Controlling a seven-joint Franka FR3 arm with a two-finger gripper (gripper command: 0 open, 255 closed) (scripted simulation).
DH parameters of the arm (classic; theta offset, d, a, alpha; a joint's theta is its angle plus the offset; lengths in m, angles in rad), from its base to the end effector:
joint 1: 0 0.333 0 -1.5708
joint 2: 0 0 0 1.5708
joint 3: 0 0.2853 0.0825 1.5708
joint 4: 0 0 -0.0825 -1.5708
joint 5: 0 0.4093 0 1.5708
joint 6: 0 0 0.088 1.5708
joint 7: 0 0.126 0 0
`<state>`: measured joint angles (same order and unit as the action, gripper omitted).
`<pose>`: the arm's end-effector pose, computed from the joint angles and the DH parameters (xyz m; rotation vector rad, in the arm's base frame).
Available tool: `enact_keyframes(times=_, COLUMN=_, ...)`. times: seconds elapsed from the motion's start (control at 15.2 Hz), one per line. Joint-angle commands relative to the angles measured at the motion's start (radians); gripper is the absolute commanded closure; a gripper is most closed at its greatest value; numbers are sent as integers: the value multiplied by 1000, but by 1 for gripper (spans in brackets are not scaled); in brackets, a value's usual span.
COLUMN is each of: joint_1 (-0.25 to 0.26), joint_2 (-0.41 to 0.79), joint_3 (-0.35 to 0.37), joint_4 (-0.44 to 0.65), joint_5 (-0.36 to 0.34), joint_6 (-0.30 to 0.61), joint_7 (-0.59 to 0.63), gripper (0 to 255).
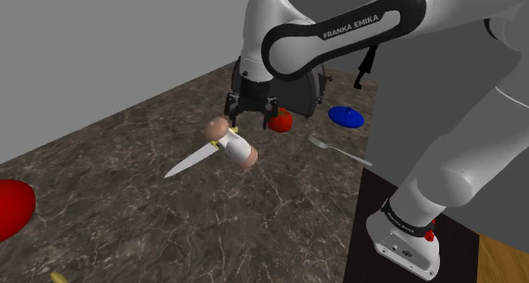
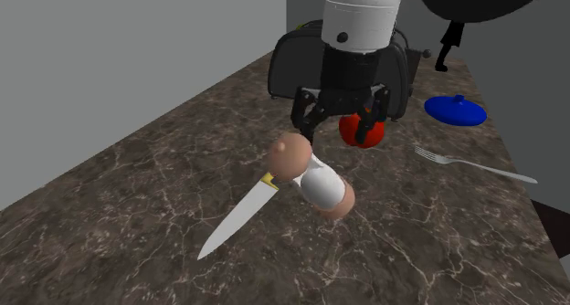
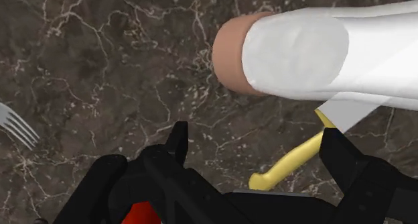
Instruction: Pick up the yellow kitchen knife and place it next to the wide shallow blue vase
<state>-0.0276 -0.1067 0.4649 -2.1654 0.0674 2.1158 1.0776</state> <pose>0.4938 0.2366 0.3794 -2.9265 1.0272 -0.0412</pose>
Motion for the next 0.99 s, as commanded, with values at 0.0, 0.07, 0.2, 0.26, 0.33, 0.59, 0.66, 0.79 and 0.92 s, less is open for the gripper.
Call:
enact_keyframes(times=0.0, joint_1=-1, joint_2=81, joint_3=22, joint_4=57, joint_5=-58, joint_6=15, joint_7=102, gripper=0)
enact_keyframes(times=0.07, joint_1=3, joint_2=127, joint_3=29, joint_4=92, joint_5=-91, joint_6=21, joint_7=151, gripper=0)
enact_keyframes(times=0.2, joint_1=17, joint_2=219, joint_3=33, joint_4=165, joint_5=-160, joint_6=24, joint_7=248, gripper=0)
enact_keyframes(times=0.26, joint_1=28, joint_2=265, joint_3=31, joint_4=205, joint_5=-193, joint_6=22, joint_7=293, gripper=0)
enact_keyframes(times=0.33, joint_1=41, joint_2=311, joint_3=26, joint_4=246, joint_5=-224, joint_6=18, joint_7=337, gripper=0)
enact_keyframes(times=0.59, joint_1=103, joint_2=478, joint_3=-10, joint_4=417, joint_5=-323, joint_6=-13, joint_7=475, gripper=0)
enact_keyframes(times=0.66, joint_1=105, joint_2=484, joint_3=-13, joint_4=411, joint_5=-327, joint_6=-2, joint_7=477, gripper=0)
enact_keyframes(times=0.79, joint_1=107, joint_2=497, joint_3=-17, joint_4=401, joint_5=-334, joint_6=19, joint_7=482, gripper=0)
enact_keyframes(times=0.92, joint_1=109, joint_2=510, joint_3=-21, joint_4=392, joint_5=-342, joint_6=40, joint_7=487, gripper=0)
